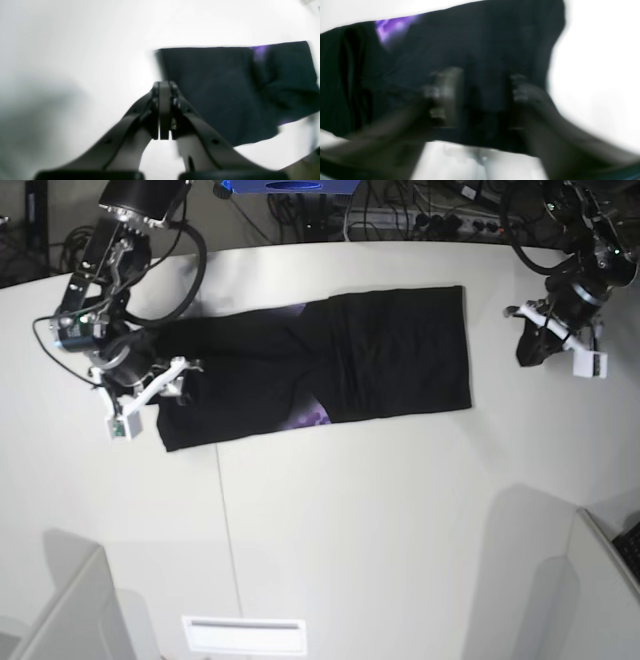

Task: Fold the T-shirt properly
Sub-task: 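Release the strip and lift both grippers away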

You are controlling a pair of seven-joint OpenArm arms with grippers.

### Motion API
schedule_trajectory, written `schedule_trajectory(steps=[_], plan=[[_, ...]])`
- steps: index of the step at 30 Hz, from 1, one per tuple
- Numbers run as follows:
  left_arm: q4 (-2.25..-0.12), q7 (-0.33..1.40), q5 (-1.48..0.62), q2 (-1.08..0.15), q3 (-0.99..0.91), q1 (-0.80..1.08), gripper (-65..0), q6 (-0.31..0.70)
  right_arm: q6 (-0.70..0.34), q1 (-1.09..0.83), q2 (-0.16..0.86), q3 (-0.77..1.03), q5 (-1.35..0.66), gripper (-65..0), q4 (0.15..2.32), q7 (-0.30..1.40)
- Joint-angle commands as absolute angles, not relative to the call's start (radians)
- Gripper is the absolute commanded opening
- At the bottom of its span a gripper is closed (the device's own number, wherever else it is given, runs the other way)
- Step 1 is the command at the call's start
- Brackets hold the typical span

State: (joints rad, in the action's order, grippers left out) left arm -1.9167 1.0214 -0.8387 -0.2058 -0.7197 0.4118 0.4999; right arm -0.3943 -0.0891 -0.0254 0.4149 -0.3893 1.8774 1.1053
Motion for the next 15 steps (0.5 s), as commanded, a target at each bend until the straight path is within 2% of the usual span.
schedule_trajectory(steps=[1,5,9,12,15], plan=[[-1.933,1.001,-0.854,-0.236,-0.766,0.433,-65.0,0.504,-0.397,-0.056,-0.018,0.438,-0.403,-22.8,1.880,1.107],[-1.886,1.000,-0.817,-0.259,-0.888,0.470,-65.0,0.575,-0.397,0.041,-0.007,0.521,-0.403,-22.7,1.742,1.175],[-1.842,0.998,-0.595,-0.243,-0.906,0.438,-65.0,0.698,-0.443,0.097,0.031,0.559,-0.450,-23.1,1.584,1.201],[-1.842,0.990,-0.443,-0.176,-0.906,0.427,-65.0,0.698,-0.447,0.102,0.062,0.584,-0.493,-23.1,1.534,1.193],[-1.833,0.881,-0.328,-0.125,-0.886,0.421,-65.0,0.698,-0.443,0.102,0.079,0.585,-0.493,-23.1,1.495,1.191]])
